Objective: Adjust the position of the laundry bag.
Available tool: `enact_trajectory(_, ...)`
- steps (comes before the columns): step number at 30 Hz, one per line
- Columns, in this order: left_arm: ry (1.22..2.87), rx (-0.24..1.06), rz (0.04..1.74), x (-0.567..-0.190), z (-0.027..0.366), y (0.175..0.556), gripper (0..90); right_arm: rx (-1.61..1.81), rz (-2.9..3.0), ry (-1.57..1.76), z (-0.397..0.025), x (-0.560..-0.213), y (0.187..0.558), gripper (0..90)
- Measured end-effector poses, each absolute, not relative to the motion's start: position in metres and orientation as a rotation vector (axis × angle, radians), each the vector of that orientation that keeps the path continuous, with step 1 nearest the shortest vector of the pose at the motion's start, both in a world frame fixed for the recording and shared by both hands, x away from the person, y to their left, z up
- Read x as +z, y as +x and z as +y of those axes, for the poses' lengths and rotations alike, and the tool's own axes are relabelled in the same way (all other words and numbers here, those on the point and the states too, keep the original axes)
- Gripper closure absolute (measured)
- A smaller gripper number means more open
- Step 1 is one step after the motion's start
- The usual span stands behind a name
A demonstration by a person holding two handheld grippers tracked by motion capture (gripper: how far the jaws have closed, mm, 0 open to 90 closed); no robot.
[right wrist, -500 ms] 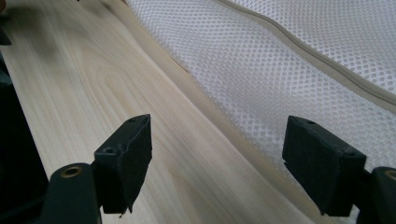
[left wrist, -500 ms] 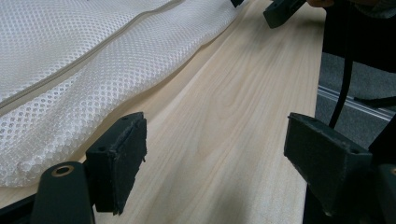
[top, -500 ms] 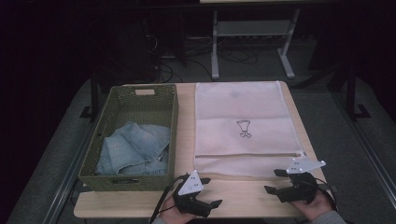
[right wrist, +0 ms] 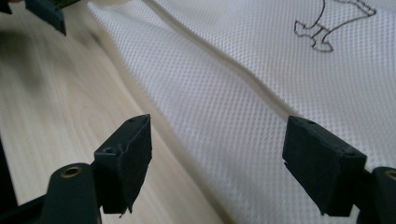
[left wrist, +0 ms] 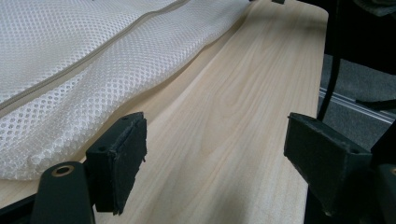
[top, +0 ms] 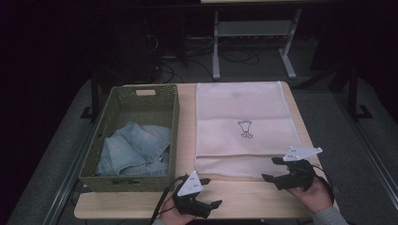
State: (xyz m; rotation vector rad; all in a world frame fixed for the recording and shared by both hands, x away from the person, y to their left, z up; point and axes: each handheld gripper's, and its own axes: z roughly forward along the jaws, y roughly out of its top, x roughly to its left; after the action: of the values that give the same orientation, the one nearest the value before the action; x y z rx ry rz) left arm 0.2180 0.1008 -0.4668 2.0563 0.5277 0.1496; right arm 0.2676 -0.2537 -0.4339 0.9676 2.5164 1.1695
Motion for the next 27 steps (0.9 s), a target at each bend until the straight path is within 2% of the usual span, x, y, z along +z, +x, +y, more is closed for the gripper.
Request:
enact_trajectory(11, 2.066, 0.168, 0.511, -0.465, 0.099, 0.216, 21.1, 1.074, 2.581, 0.948, -0.23, -0.431, 0.315, 30.5)
enact_trajectory(13, 2.062, 0.169, 0.513, -0.465, 0.1, 0.216, 21.1, 1.041, 2.615, 0.923, -0.221, -0.433, 0.325, 36.3)
enact_trajectory(20, 2.056, 0.172, 0.518, -0.465, 0.101, 0.216, 21.2, 0.937, 2.673, 0.93, -0.21, -0.447, 0.338, 43.6)
enact_trajectory(26, 2.06, 0.176, 0.512, -0.464, 0.101, 0.215, 21.3, 0.844, 2.693, 0.922, -0.207, -0.454, 0.338, 55.3)
enact_trajectory(27, 2.058, 0.176, 0.514, -0.463, 0.101, 0.215, 21.3, 0.821, 2.694, 0.919, -0.206, -0.454, 0.338, 65.7)
